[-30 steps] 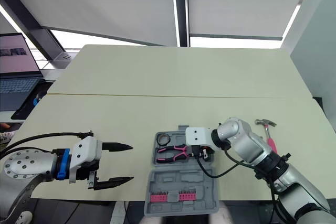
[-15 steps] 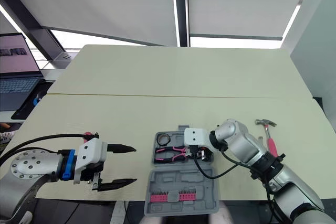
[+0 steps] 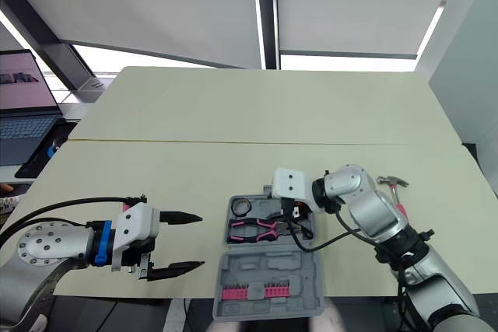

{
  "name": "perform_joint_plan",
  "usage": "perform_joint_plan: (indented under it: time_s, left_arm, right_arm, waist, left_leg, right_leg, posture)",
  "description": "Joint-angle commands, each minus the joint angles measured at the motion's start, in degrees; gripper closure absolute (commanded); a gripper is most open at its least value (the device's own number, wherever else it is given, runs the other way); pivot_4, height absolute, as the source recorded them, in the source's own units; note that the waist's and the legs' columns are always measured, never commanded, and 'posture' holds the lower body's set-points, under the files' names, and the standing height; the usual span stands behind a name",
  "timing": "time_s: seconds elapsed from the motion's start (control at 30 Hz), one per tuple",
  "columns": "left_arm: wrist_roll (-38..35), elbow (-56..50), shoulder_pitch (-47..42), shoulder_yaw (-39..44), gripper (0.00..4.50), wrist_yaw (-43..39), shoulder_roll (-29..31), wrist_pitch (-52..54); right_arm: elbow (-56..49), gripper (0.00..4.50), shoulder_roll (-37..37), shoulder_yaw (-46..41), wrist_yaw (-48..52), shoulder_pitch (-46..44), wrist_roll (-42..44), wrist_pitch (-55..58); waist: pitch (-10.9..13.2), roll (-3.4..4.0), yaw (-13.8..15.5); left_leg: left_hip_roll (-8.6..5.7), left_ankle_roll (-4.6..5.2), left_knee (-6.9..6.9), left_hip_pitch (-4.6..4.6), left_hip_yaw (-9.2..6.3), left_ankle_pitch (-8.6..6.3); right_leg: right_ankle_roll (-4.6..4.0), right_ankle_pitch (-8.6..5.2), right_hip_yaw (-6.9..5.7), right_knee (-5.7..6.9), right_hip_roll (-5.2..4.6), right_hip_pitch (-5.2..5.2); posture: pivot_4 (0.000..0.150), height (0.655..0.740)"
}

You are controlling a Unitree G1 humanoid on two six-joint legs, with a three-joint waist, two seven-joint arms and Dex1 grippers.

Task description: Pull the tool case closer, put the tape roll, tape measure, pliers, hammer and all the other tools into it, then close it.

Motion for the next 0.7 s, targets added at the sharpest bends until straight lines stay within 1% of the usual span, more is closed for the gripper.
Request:
perform_joint_plan:
  time_s: [0.03, 0.17, 0.23, 0.4, 0.7]
  left_arm:
    - [-0.3, -0.78, -0.53, 0.79, 0.0, 0.31, -0.15, -0.51]
    - [-0.16, -0.5, -0.53, 0.79, 0.0, 0.47, -0.18, -0.81]
    - [-0.07, -0.52, -0.33, 0.81, 0.0, 0.67, -0.22, -0.96]
    - [0.19, -0.89, 0.92, 1.21, 0.0, 1.17, -0.32, -1.38]
    - [0.52, -0.58, 1.37, 1.9, 0.0, 1.48, -0.11, -2.26]
  right_arm:
    - [1.72, 3.17, 2.06, 1.16, -2.7, 0.33, -0.91, -2.9]
    - [5.45, 4.12, 4.64, 3.18, -4.89, 1.06, -2.36, -5.13]
    - [7.36, 4.48, 5.55, 4.23, -5.8, 1.21, -3.47, -6.69]
    - [14.0, 4.48, 7.52, 5.53, -8.69, 0.57, -6.33, -8.88]
    - [22.52, 4.48, 6.04, 10.48, -8.89, 1.76, -13.04, -16.23]
  waist:
    - [0.0, 0.0, 0.0]
    - [0.0, 0.0, -0.02]
    - [0.0, 0.0, -0.03]
    - [0.0, 0.0, -0.05]
    - [-0.07, -0.01, -0.07]
  left_leg:
    - [-0.01, -0.03, 0.0, 0.01, 0.0, 0.02]
    - [0.0, -0.05, 0.0, 0.0, -0.01, 0.03]
    - [0.0, -0.06, 0.0, 0.01, 0.0, 0.03]
    - [0.0, -0.06, 0.0, 0.01, 0.02, 0.03]
    - [0.0, -0.03, -0.01, 0.13, 0.03, 0.02]
  right_leg:
    - [0.0, 0.0, 0.0, 0.0, 0.0, 0.01]
    - [0.0, 0.0, -0.01, 0.0, 0.0, -0.01]
    - [0.0, 0.0, -0.01, 0.01, 0.0, -0.01]
    - [0.0, 0.0, 0.0, 0.02, 0.01, -0.03]
    - [0.0, 0.0, -0.01, 0.02, 0.02, 0.07]
  posture:
    - [0.15, 0.74]
    - [0.15, 0.74]
    - [0.15, 0.74]
    - [0.15, 0.74]
    - [0.15, 0.74]
